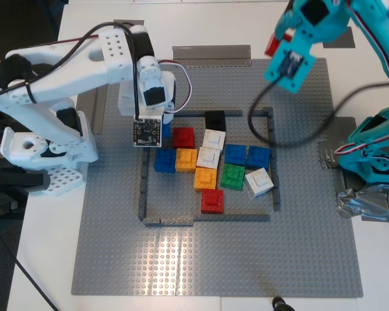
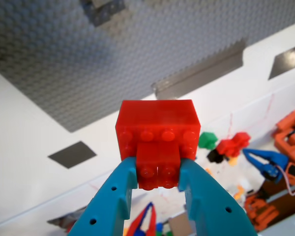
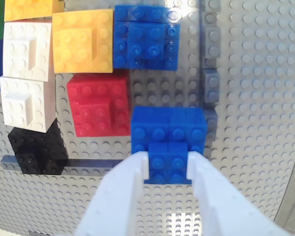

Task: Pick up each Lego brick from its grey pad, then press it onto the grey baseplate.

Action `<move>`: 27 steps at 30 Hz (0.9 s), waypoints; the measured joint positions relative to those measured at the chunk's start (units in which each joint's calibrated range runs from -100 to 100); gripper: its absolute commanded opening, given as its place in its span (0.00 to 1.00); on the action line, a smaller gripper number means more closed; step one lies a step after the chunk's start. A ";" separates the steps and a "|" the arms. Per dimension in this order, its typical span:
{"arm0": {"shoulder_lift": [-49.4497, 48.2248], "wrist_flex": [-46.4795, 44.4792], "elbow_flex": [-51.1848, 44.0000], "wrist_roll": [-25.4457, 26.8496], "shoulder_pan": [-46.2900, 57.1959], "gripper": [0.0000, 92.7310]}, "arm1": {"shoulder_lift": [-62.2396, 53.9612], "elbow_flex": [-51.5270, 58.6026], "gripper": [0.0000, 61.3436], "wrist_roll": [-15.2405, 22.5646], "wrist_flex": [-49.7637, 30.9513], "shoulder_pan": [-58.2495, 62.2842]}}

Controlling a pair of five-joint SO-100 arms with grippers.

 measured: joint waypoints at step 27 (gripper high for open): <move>-16.40 0.09 25.76 -4.44 -37.00 0.00 | 4.23 2.90 0.00 0.00 -4.18 2.18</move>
